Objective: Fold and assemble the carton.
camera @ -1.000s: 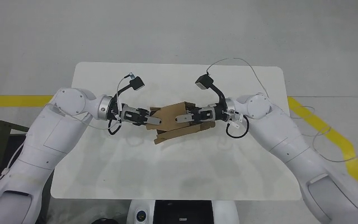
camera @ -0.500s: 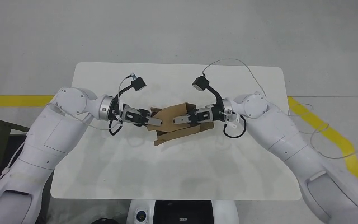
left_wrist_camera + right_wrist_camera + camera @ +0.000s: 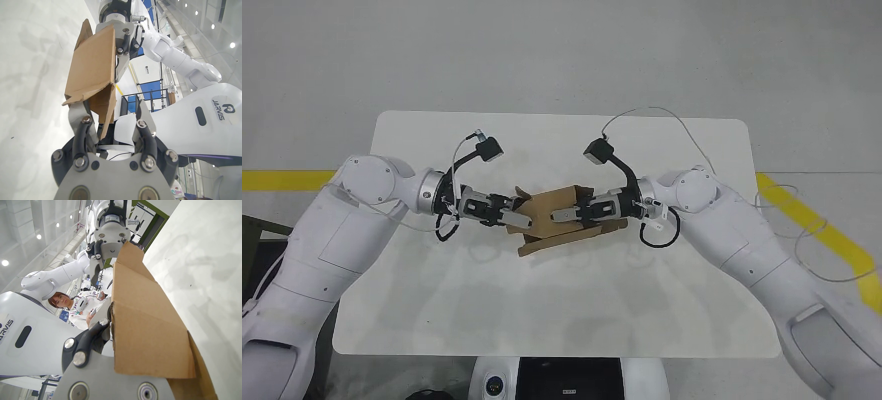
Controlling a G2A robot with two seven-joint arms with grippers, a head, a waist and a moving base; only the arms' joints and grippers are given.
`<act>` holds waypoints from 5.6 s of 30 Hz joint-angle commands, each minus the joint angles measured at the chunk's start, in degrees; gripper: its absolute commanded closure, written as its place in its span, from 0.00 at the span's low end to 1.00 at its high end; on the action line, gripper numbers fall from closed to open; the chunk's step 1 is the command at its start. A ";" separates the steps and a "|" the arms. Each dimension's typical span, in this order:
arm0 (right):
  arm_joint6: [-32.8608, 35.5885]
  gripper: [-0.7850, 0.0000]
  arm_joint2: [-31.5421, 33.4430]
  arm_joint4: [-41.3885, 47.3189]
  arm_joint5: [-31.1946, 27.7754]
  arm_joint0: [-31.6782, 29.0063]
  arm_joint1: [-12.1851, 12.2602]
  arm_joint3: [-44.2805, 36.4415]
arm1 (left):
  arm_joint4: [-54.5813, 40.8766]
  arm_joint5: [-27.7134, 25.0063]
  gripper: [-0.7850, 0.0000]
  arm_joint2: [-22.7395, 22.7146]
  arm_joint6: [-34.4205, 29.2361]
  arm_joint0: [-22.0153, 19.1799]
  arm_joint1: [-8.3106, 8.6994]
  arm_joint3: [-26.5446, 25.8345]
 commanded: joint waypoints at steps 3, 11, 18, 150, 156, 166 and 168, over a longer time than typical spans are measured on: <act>-0.68 1.00 -0.22 -0.59 -0.68 0.26 -0.04 0.47 | -1.71 -0.20 0.00 -0.46 0.21 0.07 -0.02 -0.03; -3.31 1.00 -0.06 -1.85 -3.31 0.35 -0.27 2.34 | -5.46 0.09 0.00 -1.43 -0.08 1.01 -0.08 -0.78; -4.62 1.00 0.23 -3.40 -4.62 0.33 -0.65 3.64 | -7.40 0.18 0.00 -2.58 -0.17 1.55 -0.12 -1.62; -16.42 1.00 15.20 -16.77 -2.37 -9.77 -4.88 -4.77 | -2.36 1.75 0.00 -5.26 -1.75 3.36 -3.05 -3.65; -16.27 1.00 16.45 -16.99 -2.65 -9.71 -4.88 -3.85 | -2.51 2.01 0.00 -5.36 -2.00 3.34 -3.08 -3.93; -11.16 1.00 20.80 -14.41 -1.72 -12.41 -3.37 -3.73 | -0.34 2.07 0.00 -8.43 -2.06 3.52 -2.19 -2.14; -10.18 1.00 21.92 -13.73 -1.50 -13.44 -2.95 -4.17 | 0.70 2.05 0.00 -9.38 -2.04 3.68 -1.87 -1.62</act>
